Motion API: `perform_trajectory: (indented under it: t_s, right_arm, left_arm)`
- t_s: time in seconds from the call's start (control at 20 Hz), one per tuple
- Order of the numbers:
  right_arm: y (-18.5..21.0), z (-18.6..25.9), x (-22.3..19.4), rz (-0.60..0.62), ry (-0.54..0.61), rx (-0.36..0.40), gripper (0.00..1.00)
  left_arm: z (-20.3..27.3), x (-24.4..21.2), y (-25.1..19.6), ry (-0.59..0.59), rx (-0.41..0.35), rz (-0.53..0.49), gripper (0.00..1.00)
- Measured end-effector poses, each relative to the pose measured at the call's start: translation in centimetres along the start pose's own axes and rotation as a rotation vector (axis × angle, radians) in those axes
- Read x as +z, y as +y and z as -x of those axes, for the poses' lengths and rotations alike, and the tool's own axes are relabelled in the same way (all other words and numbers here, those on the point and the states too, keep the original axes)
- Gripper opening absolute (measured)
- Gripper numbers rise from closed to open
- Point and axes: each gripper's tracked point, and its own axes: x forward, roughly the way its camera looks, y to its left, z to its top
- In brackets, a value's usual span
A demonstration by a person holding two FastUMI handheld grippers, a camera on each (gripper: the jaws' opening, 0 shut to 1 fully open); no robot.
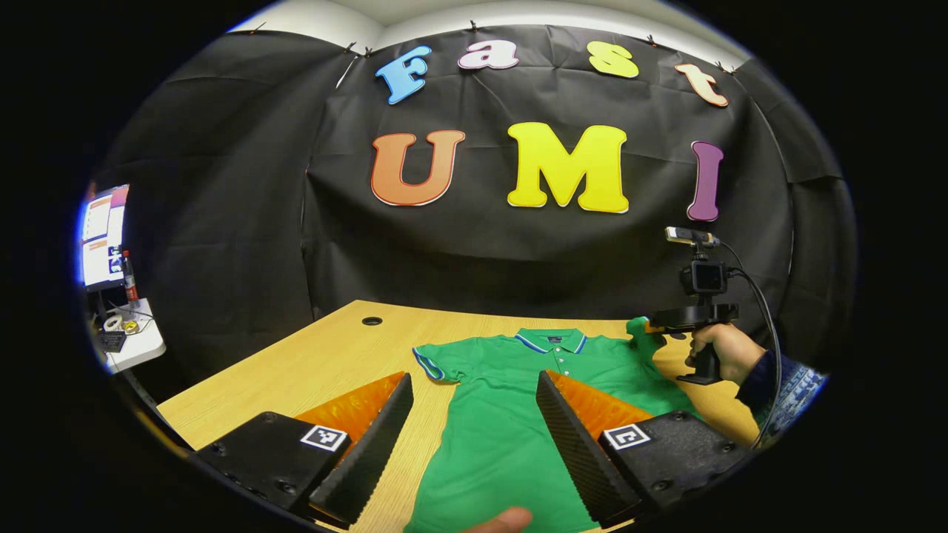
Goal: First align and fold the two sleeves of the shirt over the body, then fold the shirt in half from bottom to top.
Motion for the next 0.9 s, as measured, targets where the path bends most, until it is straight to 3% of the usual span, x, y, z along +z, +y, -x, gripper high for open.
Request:
perform_trajectory:
  t_s: [0.25,0.6,0.75,0.8,0.9]
  right_arm:
    - [4.5,-0.3,-1.2,-0.005,0.028,0.068,0.0]
    - [7.8,0.2,-1.5,-0.033,0.021,0.13,0.01]
    - [8.6,1.6,-0.9,-0.066,0.008,0.169,0.96]
    - [8.4,1.9,-0.5,-0.066,0.002,0.163,0.92]
    - [8.9,3.2,0.2,-0.049,-0.017,0.182,0.96]
  left_arm:
    - [-0.1,-0.2,0.2,0.004,0.003,-0.005,1.0]
    - [-0.3,-0.5,0.0,0.015,0.001,-0.003,1.0]
    - [-0.4,-0.7,-0.4,0.019,-0.008,-0.005,1.0]
    - [-0.5,-0.7,-0.5,0.021,-0.007,-0.007,1.0]
    - [-0.5,-0.8,-0.7,0.023,-0.007,-0.012,1.0]
